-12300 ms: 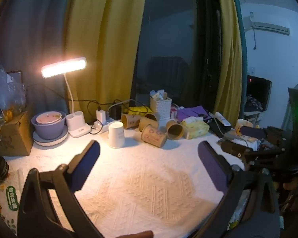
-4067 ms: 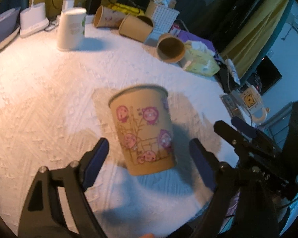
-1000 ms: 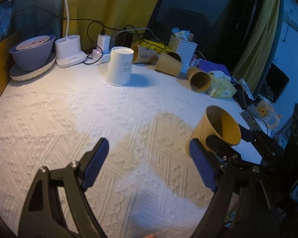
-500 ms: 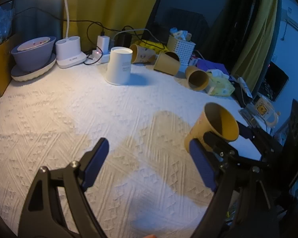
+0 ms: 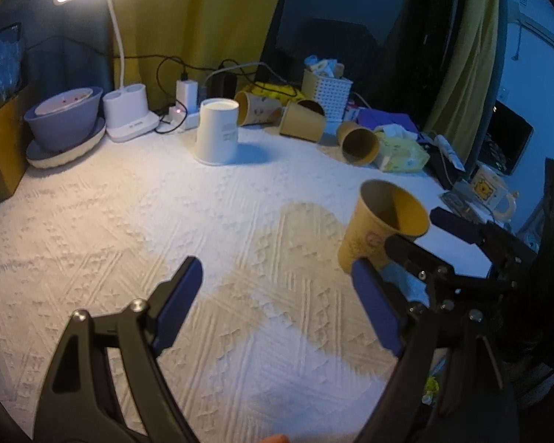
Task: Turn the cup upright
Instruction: 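Lower the upright cup onto the table and open the right gripper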
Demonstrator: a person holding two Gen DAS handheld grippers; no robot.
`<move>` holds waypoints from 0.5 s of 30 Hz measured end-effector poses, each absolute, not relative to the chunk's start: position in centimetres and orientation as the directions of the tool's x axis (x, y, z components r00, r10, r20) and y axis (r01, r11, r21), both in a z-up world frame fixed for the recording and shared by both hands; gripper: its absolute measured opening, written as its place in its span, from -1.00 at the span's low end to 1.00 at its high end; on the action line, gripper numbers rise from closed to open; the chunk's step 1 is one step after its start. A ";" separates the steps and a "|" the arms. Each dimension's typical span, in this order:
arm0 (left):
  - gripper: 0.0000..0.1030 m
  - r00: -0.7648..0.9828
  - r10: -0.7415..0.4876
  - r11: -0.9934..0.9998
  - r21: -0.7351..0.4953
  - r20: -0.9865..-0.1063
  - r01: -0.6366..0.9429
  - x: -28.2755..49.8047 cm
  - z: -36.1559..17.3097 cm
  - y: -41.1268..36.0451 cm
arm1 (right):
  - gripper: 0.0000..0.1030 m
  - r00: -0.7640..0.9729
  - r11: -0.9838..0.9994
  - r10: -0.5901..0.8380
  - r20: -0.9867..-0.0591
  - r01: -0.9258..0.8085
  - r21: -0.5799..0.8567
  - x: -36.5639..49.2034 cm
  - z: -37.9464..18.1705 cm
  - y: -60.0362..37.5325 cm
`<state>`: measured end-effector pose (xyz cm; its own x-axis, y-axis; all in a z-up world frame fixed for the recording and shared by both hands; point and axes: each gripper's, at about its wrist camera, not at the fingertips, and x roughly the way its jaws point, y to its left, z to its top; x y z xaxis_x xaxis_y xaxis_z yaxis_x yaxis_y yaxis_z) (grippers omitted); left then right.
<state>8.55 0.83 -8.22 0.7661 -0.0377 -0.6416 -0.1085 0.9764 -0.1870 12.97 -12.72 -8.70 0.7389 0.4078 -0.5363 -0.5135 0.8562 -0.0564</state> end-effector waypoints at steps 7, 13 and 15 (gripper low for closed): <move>0.64 0.788 -0.030 0.985 -0.154 -0.615 -0.082 7.3 -6.8 -0.1 | 0.57 0.751 0.867 0.396 -0.529 -0.496 -0.054 11.5 -7.4 -13.4; 0.74 0.810 -0.021 0.990 -0.126 -0.586 -0.065 6.2 -5.4 -0.8 | 0.57 0.750 0.874 0.386 -0.537 -0.483 -0.047 10.2 -6.0 -14.2; 0.79 0.821 -0.015 0.992 -0.113 -0.571 -0.061 5.8 -4.7 -1.1 | 0.57 0.755 0.874 0.385 -0.532 -0.483 -0.052 9.7 -5.5 -14.4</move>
<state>5.77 -1.05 -4.72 0.8208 -0.0146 -0.5710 -0.0606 0.9918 -0.1125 9.65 -14.44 -5.54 0.7546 0.3848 -0.5315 -0.4827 0.8742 -0.0523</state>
